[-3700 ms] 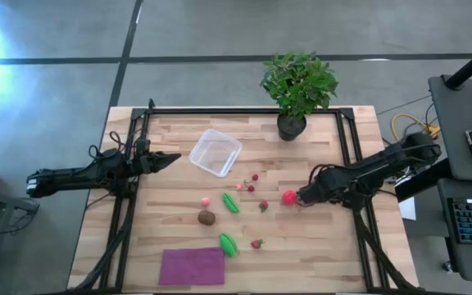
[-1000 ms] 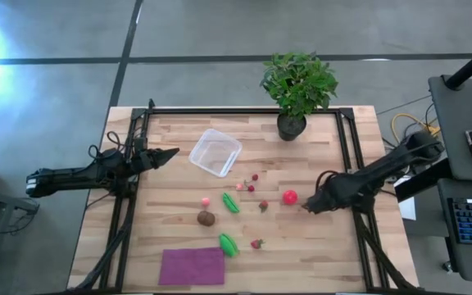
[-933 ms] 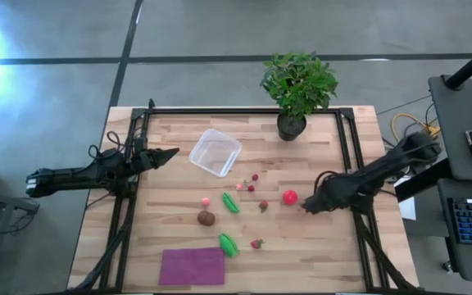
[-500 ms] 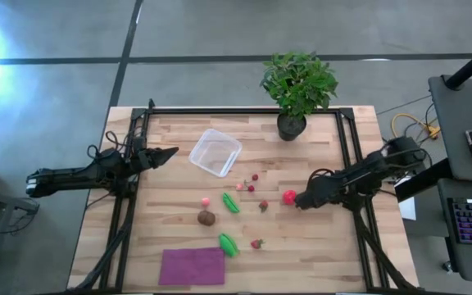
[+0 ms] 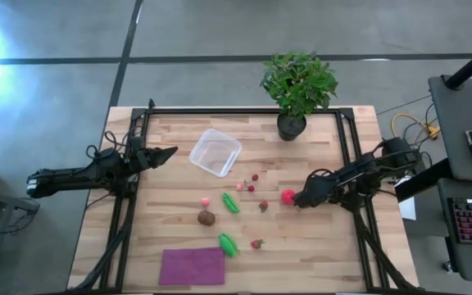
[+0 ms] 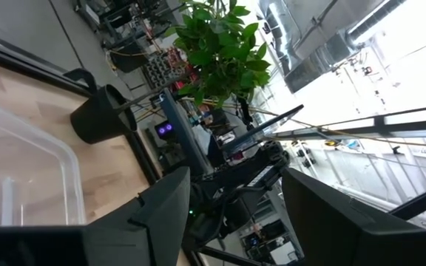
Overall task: Pick and placing Produce into tupperware
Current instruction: Put the right peach into the transparent bin
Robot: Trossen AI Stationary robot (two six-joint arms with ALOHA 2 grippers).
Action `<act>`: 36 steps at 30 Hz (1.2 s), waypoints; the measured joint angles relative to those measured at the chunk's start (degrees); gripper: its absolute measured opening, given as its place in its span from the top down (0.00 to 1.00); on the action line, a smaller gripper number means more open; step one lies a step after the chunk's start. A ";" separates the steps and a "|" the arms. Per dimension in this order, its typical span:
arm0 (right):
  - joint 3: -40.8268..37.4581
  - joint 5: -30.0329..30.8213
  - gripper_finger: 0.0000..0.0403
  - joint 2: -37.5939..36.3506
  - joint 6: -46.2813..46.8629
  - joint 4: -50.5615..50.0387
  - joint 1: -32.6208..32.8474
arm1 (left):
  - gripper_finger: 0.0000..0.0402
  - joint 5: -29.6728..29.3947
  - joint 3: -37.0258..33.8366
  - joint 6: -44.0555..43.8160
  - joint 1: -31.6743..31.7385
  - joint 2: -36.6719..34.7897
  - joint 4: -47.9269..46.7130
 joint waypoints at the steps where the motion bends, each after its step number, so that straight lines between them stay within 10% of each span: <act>1: -0.10 0.00 0.46 0.02 0.00 0.50 0.00 | 0.50 0.00 0.00 0.26 0.02 0.02 0.02; 15: -0.57 -1.33 0.76 0.22 0.06 1.52 0.02 | 0.50 0.00 -0.02 0.41 0.02 -0.04 0.00; 36: 10.16 4.25 0.74 -11.23 -4.46 -6.01 0.13 | 0.50 -0.23 -0.02 0.42 0.02 0.13 0.09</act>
